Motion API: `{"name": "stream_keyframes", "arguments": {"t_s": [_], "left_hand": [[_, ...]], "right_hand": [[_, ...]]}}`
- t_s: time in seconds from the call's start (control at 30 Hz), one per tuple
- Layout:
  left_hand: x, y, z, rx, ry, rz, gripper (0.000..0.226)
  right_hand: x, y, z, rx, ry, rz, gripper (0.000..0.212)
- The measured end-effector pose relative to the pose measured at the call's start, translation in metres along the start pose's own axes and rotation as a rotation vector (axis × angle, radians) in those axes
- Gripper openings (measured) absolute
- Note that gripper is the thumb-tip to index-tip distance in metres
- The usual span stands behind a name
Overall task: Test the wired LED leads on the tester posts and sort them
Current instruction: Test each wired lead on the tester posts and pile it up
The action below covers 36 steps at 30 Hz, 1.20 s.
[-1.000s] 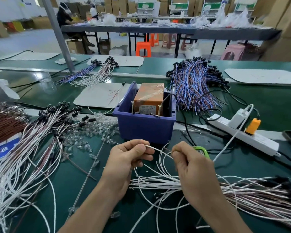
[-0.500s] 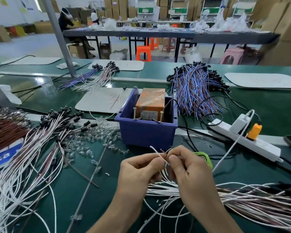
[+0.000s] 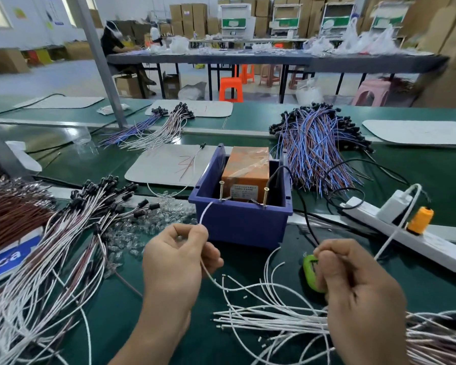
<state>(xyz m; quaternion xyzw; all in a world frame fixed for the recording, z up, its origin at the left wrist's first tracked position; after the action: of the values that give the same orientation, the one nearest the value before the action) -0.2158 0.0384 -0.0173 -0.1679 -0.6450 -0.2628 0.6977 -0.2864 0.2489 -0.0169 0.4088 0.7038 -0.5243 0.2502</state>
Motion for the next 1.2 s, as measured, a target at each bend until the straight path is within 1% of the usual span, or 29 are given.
{"name": "stream_keyframes", "arguments": {"t_s": [0.1,0.17,0.23,0.27,0.3,0.4,0.53,0.67,0.77,0.87,0.97,1.07,1.2], "left_hand": [[0.007,-0.018,-0.006,0.042,-0.201,0.164,0.023],[0.010,-0.026,-0.007,0.029,-0.315,0.244,0.021],[0.010,-0.030,-0.008,0.034,-0.363,0.291,0.020],[0.009,-0.032,-0.008,0.048,-0.371,0.306,0.020],[0.009,-0.034,-0.008,0.067,-0.375,0.318,0.019],[0.006,-0.035,-0.010,0.119,-0.367,0.342,0.020],[0.004,-0.032,-0.009,0.117,-0.386,0.381,0.016],[0.006,-0.033,-0.006,0.110,-0.392,0.405,0.014],[0.007,-0.035,-0.006,0.128,-0.406,0.399,0.011],[0.008,-0.037,-0.005,0.162,-0.457,0.419,0.022],[0.010,-0.036,-0.005,0.193,-0.497,0.451,0.024],[0.009,-0.035,-0.005,0.207,-0.502,0.458,0.024],[0.008,-0.034,-0.004,0.201,-0.495,0.447,0.022]], "right_hand": [[-0.002,0.000,0.000,-0.028,0.055,0.038,0.011],[-0.001,-0.001,0.000,-0.070,0.046,0.083,0.013],[0.000,-0.001,0.000,-0.112,0.011,0.120,0.016],[-0.001,-0.002,0.000,-0.127,0.004,0.129,0.020],[-0.001,-0.002,0.000,-0.142,0.000,0.134,0.023],[0.004,-0.001,0.004,-0.197,0.009,0.151,0.021],[0.012,0.001,0.009,-0.231,0.068,0.179,0.017],[0.012,0.000,0.012,-0.230,-0.012,0.213,0.022],[0.006,-0.007,0.012,-0.254,-0.017,0.182,0.017],[0.001,-0.020,0.012,-0.302,-0.005,0.148,0.011],[-0.003,-0.035,0.012,-0.331,-0.005,0.142,0.017],[-0.011,-0.047,0.014,-0.309,0.012,0.113,0.021],[-0.021,-0.065,0.018,-0.257,0.078,0.047,0.015]]}}
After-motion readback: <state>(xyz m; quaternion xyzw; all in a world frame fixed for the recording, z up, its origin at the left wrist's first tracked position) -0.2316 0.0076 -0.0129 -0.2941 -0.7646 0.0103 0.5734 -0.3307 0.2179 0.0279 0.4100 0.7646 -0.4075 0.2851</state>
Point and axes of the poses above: each hand's wrist, its own y-axis away from the middle knuckle, its own z-axis out of the palm, x = y × z, the point moved 2 cm from there along -y, towards the middle knuckle, and after that the axes turned 1 degree about -z, right-handed, at the moved point
